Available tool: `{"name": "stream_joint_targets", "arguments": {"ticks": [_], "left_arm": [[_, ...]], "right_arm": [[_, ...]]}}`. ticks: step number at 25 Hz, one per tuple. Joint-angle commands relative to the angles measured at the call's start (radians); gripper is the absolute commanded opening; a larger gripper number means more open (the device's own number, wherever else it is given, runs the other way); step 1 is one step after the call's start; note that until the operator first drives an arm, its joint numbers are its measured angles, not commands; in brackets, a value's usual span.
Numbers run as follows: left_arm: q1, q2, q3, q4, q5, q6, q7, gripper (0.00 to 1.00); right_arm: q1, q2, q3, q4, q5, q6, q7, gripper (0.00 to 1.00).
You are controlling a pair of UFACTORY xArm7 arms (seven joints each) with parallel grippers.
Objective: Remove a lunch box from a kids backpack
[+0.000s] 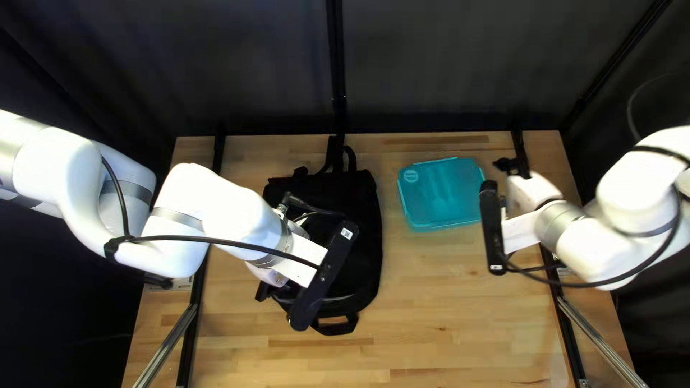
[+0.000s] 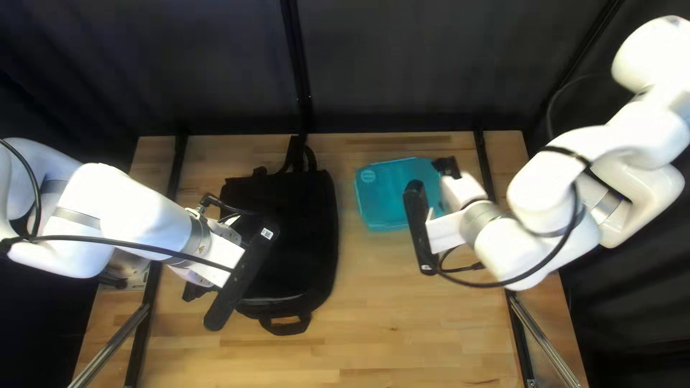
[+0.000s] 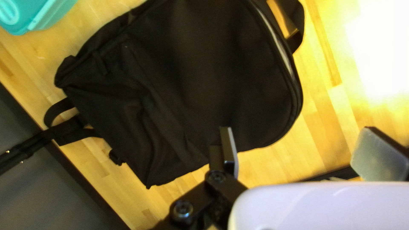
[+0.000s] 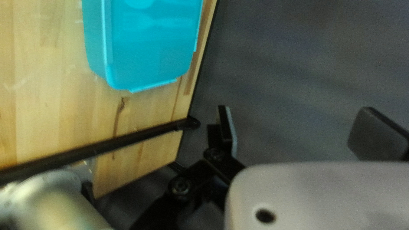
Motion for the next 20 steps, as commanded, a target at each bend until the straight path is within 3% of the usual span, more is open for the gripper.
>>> {"name": "stream_joint_targets", "arguments": {"ticks": [1, 4, 20], "left_arm": [[-0.020, -0.046, 0.013, -0.001, -0.014, 0.049, 0.063, 1.00], [-0.020, -0.046, 0.013, -0.001, -0.014, 0.049, 0.063, 1.00], [-0.020, -0.046, 0.013, -0.001, -0.014, 0.049, 0.063, 1.00]], "right_arm": [[-0.009, -0.089, -0.040, 0.033, -0.010, 0.064, -0.149, 1.00], [-0.010, -0.133, -0.095, 0.042, -0.021, 0.060, -0.267, 1.00], [-0.010, -0.133, -0.095, 0.042, -0.021, 0.060, -0.267, 1.00]]}}
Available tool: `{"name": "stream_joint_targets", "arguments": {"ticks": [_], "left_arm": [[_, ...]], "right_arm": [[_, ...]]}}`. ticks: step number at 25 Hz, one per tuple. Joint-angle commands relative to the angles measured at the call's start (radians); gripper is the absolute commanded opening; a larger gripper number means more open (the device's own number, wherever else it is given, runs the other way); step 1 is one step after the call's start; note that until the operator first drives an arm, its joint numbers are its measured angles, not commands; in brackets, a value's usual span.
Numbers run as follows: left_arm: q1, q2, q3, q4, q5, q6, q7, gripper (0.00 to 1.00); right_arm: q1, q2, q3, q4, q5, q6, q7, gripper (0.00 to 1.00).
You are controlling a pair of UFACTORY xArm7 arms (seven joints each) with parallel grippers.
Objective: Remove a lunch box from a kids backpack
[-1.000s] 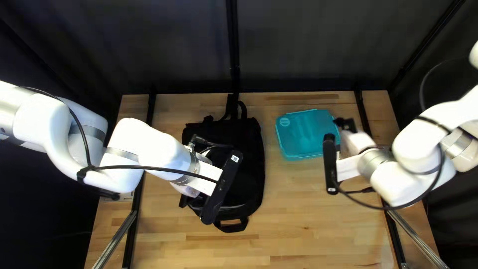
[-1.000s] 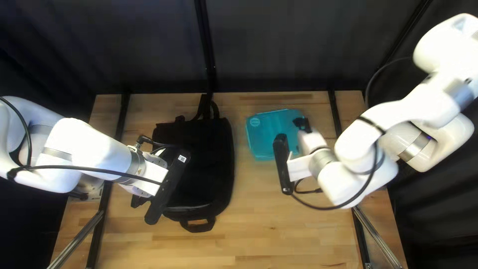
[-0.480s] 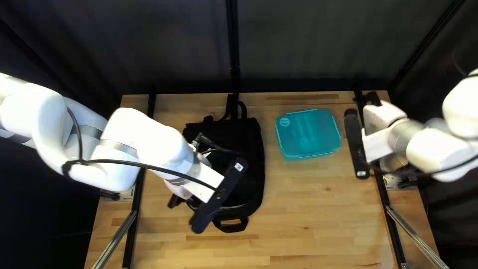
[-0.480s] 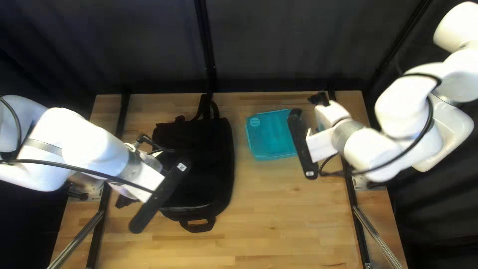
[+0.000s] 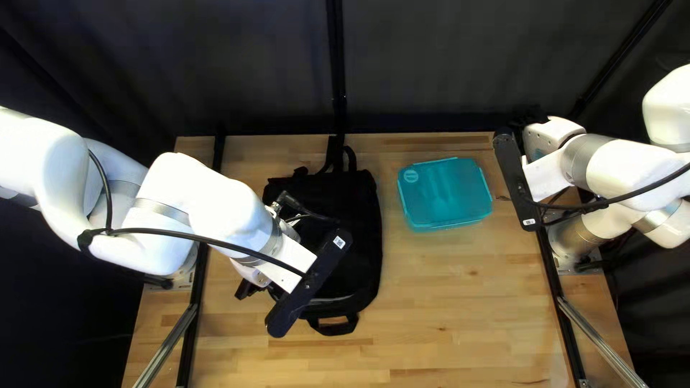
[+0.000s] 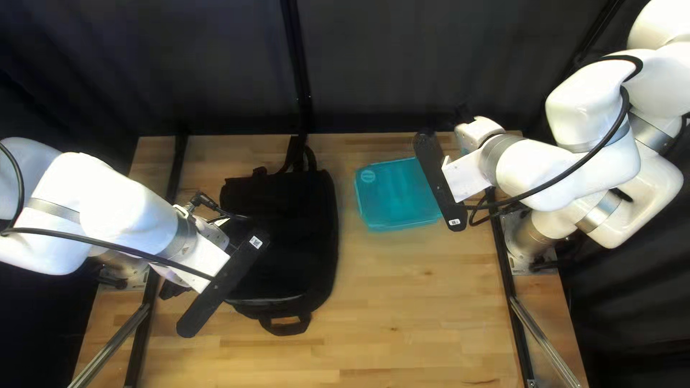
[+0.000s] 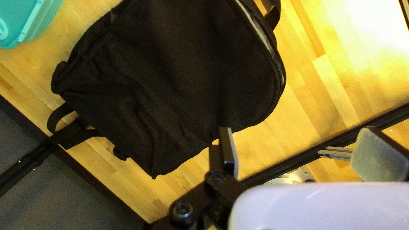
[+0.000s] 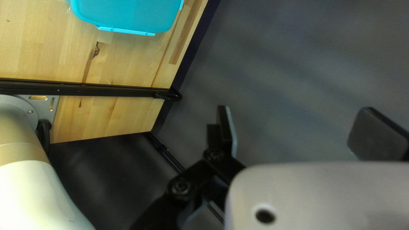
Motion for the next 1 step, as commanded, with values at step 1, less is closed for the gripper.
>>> {"name": "stream_joint_targets", "arguments": {"ticks": [1], "left_arm": [[0.000, 0.000, 0.000, 0.000, 0.000, 0.000, 0.000, 1.00]], "right_arm": [[0.000, 0.000, 0.000, 0.000, 0.000, 0.000, 0.000, 1.00]]}}
